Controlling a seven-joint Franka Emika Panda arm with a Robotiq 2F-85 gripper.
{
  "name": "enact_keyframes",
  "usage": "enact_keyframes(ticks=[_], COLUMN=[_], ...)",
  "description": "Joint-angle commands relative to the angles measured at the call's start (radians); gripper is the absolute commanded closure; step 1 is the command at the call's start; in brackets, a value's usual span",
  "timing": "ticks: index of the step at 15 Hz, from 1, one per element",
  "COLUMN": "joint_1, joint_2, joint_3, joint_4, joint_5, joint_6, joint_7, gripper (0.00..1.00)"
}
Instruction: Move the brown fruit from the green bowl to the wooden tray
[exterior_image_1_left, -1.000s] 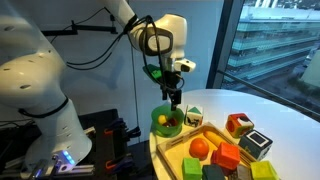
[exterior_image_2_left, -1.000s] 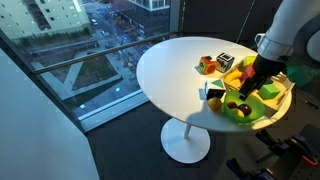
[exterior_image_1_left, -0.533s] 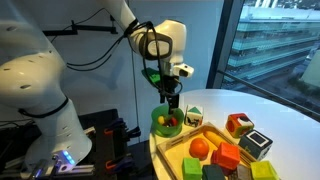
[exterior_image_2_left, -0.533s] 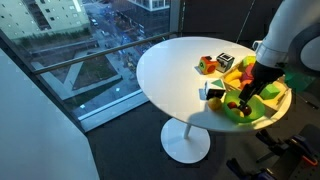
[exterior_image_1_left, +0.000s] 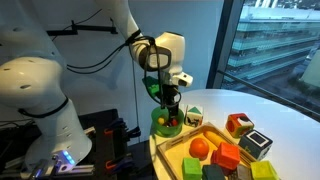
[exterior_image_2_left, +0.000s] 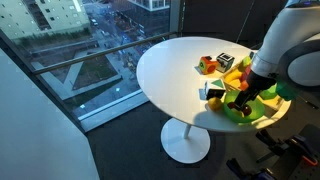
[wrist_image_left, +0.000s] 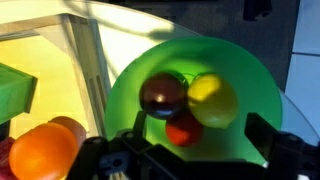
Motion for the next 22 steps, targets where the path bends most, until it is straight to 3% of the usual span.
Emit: enact_keyframes(ticks=[1, 9, 16, 17, 18, 22], joint_1=[0.008, 0.015, 0.015, 0.015, 0.015, 0.012], joint_2=[0.028, 0.081, 0.099, 0.102, 0.106, 0.118], joint_3=[-0.009, 0.004, 0.005, 0.004, 0.003, 0.002], joint_4=[-0.008, -0.003, -0.008, -0.007, -0.007, -0.003], joint_5=[0.075, 0.249, 0.249, 0.243, 0.234, 0.222], joint_6=[0.063, 0.106, 0.129, 0.131, 0.134, 0.139], joint_7=[-0.051, -0.154, -0.151, -0.145, -0.138, -0.132], gripper=[0.0, 0.0, 0.0, 0.25, 0.26, 0.6])
